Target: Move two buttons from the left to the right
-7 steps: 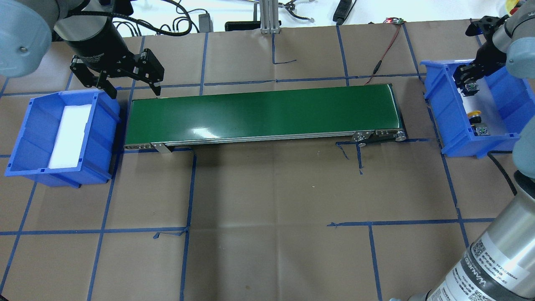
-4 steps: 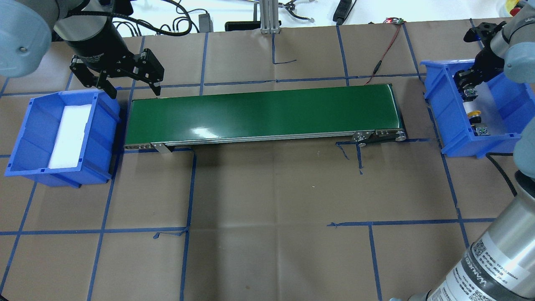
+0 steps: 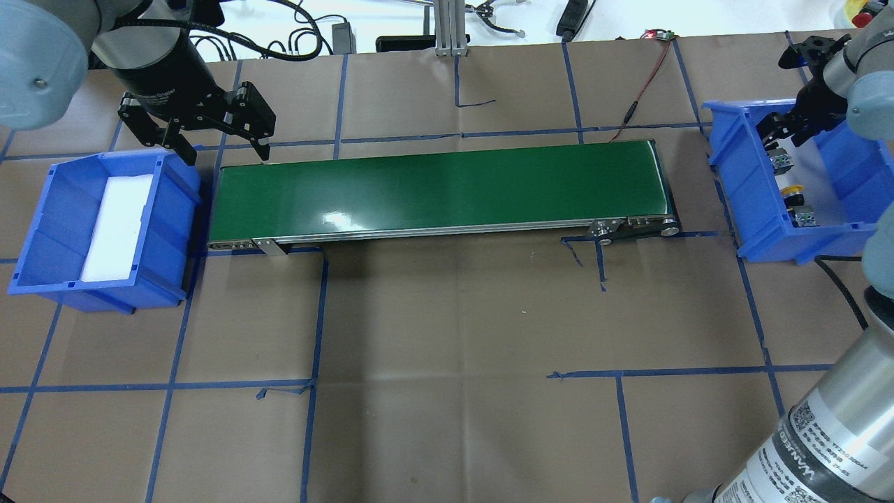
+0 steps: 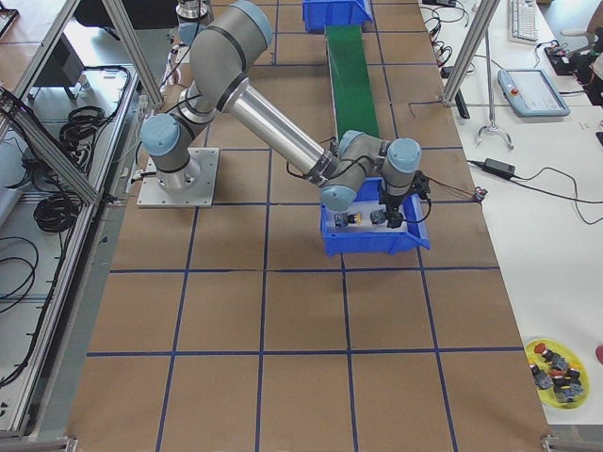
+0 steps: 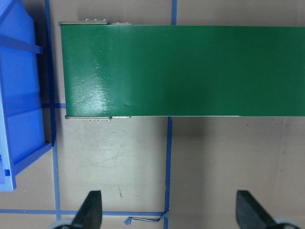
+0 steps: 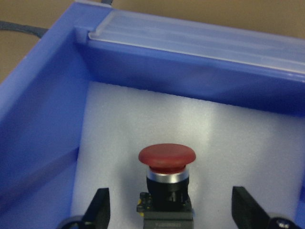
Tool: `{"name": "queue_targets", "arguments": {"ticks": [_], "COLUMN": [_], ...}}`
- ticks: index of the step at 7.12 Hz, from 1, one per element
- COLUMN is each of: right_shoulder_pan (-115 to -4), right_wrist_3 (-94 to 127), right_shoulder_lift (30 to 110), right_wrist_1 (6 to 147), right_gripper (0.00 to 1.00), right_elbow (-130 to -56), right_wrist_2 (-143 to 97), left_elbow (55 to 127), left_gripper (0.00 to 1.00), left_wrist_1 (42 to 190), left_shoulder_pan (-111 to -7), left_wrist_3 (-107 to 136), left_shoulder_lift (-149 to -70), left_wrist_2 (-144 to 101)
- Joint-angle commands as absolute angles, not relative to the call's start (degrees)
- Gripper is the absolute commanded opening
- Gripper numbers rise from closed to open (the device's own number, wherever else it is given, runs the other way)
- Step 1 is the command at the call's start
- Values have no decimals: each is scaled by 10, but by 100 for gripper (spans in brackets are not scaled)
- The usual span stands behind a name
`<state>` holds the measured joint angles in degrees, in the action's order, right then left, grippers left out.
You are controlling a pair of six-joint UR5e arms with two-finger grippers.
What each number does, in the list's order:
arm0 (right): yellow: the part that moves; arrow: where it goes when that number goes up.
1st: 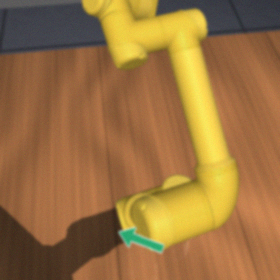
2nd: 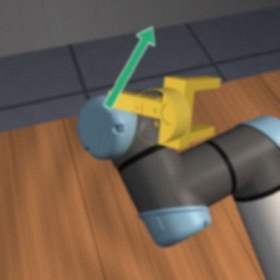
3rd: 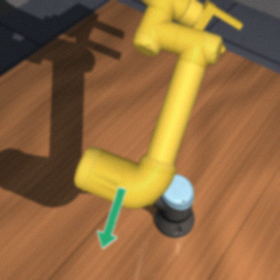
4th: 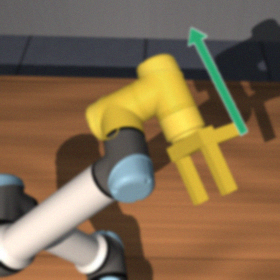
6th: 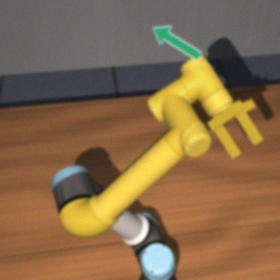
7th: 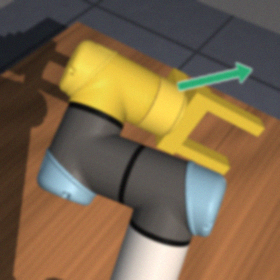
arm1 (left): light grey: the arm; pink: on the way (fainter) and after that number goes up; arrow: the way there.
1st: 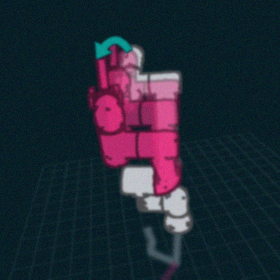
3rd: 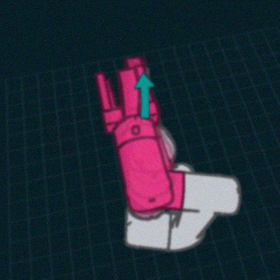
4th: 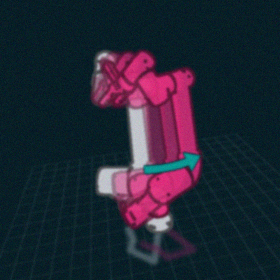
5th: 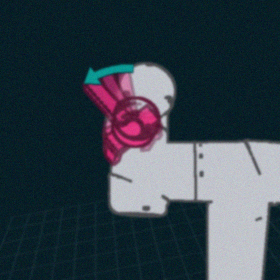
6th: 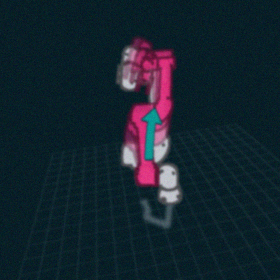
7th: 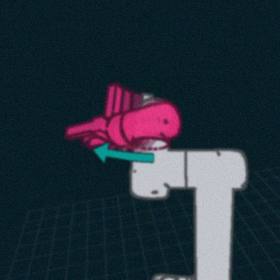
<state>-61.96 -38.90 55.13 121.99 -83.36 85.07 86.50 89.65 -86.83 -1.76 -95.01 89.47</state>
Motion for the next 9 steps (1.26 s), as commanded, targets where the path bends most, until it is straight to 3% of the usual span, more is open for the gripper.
{"name": "queue_targets", "arguments": {"ticks": [1,5,7,9], "right_shoulder_pan": [-620,-654,-749,-879], "right_wrist_3": [-388,-372,-100,-51], "right_shoulder_lift": [587,736,779,786], "right_wrist_1": [1212,1145,1054,1043], "right_gripper": [99,100,100,100], "right_elbow": [-836,-842,-830,-817], "right_wrist_2": [853,805,795,807], "left_elbow": [865,865,865,865], "left_gripper": [100,100,100,100], "left_wrist_1": [896,896,896,896], "left_shoulder_pan": [-868,-868,-868,-868], "left_wrist_3": [-18,-18,-18,-18], "left_shoulder_lift": [-950,-950,-951,-950], "left_wrist_2": [895,894,894,894]}}
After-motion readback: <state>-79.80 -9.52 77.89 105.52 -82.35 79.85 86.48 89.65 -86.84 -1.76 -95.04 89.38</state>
